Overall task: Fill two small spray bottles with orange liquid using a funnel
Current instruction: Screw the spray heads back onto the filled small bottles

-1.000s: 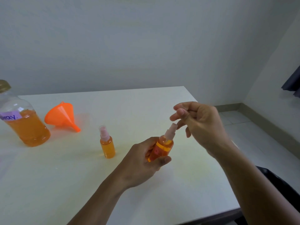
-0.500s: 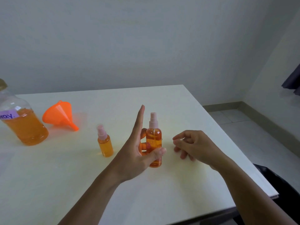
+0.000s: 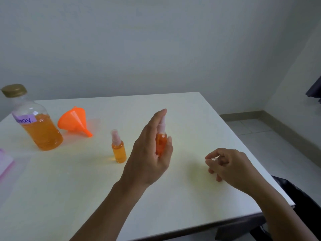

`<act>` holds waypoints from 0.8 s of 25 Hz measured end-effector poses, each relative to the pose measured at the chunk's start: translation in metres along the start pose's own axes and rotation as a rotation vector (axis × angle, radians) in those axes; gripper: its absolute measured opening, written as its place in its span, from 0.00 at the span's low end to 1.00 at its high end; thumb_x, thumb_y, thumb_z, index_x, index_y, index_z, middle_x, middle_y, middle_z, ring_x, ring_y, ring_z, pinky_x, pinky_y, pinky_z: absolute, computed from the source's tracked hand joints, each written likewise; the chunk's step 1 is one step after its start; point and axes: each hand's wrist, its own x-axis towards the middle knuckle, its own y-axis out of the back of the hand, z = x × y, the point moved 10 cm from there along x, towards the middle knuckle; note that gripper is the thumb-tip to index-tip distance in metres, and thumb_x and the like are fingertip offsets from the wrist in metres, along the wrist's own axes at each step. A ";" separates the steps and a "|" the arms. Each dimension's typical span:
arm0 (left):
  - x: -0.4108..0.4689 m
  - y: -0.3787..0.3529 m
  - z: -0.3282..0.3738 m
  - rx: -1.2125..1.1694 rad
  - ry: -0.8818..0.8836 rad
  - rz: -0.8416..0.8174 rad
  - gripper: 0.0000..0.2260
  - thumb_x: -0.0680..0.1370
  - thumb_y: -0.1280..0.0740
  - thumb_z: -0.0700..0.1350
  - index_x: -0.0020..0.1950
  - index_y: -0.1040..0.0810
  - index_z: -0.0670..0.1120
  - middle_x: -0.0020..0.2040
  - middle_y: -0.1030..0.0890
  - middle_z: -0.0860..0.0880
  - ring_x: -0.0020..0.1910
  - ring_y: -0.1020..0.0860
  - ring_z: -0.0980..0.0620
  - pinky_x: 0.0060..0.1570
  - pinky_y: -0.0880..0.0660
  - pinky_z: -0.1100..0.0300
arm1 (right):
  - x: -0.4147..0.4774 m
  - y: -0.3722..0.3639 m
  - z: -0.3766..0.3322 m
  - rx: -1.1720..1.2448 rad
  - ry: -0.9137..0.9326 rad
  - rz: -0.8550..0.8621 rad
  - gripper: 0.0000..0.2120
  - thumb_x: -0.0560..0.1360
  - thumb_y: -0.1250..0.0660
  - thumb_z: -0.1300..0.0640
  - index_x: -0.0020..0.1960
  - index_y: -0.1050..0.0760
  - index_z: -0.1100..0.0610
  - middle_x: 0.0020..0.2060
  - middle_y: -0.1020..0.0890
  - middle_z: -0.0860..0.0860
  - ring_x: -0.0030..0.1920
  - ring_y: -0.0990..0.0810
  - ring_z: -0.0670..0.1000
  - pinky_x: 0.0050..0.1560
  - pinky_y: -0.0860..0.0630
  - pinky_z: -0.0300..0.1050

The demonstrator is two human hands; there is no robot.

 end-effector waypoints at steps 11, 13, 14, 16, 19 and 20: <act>0.026 -0.024 -0.045 0.521 0.314 -0.105 0.20 0.82 0.45 0.51 0.74 0.44 0.57 0.45 0.25 0.45 0.36 0.29 0.43 0.37 0.34 0.53 | 0.006 -0.011 -0.017 0.018 0.032 0.004 0.04 0.78 0.29 0.51 0.44 0.19 0.47 0.33 0.14 0.47 0.29 0.15 0.50 0.33 0.20 0.40; 0.022 -0.026 -0.051 0.553 0.292 -0.111 0.18 0.82 0.46 0.53 0.72 0.42 0.56 0.41 0.25 0.46 0.35 0.28 0.43 0.36 0.34 0.53 | 0.006 -0.009 -0.015 0.017 0.033 0.001 0.04 0.78 0.30 0.51 0.45 0.19 0.47 0.34 0.13 0.49 0.30 0.15 0.50 0.32 0.20 0.40; 0.020 -0.027 -0.054 0.565 0.285 -0.114 0.18 0.83 0.47 0.54 0.72 0.42 0.56 0.39 0.26 0.46 0.34 0.28 0.43 0.35 0.33 0.53 | 0.005 -0.009 -0.014 0.013 0.035 0.002 0.03 0.78 0.30 0.51 0.45 0.19 0.47 0.34 0.13 0.49 0.30 0.15 0.50 0.33 0.19 0.41; 0.017 -0.030 -0.062 0.569 0.286 -0.113 0.16 0.83 0.48 0.55 0.71 0.41 0.55 0.38 0.26 0.45 0.34 0.27 0.42 0.35 0.32 0.53 | 0.005 -0.008 -0.013 0.008 0.037 0.004 0.03 0.78 0.30 0.51 0.46 0.19 0.47 0.34 0.14 0.51 0.29 0.15 0.50 0.35 0.18 0.44; 0.014 -0.036 -0.067 0.562 0.268 -0.131 0.15 0.83 0.48 0.54 0.69 0.40 0.54 0.37 0.26 0.45 0.35 0.26 0.41 0.34 0.32 0.54 | 0.006 -0.007 -0.013 0.002 0.041 0.005 0.03 0.78 0.30 0.50 0.46 0.19 0.47 0.34 0.13 0.50 0.29 0.15 0.48 0.34 0.19 0.42; 0.014 -0.038 -0.067 0.560 0.262 -0.137 0.15 0.83 0.48 0.54 0.69 0.40 0.54 0.38 0.25 0.46 0.36 0.24 0.41 0.34 0.32 0.54 | 0.006 -0.008 -0.013 -0.003 0.042 0.004 0.03 0.79 0.30 0.50 0.46 0.20 0.46 0.35 0.13 0.50 0.29 0.15 0.48 0.34 0.19 0.42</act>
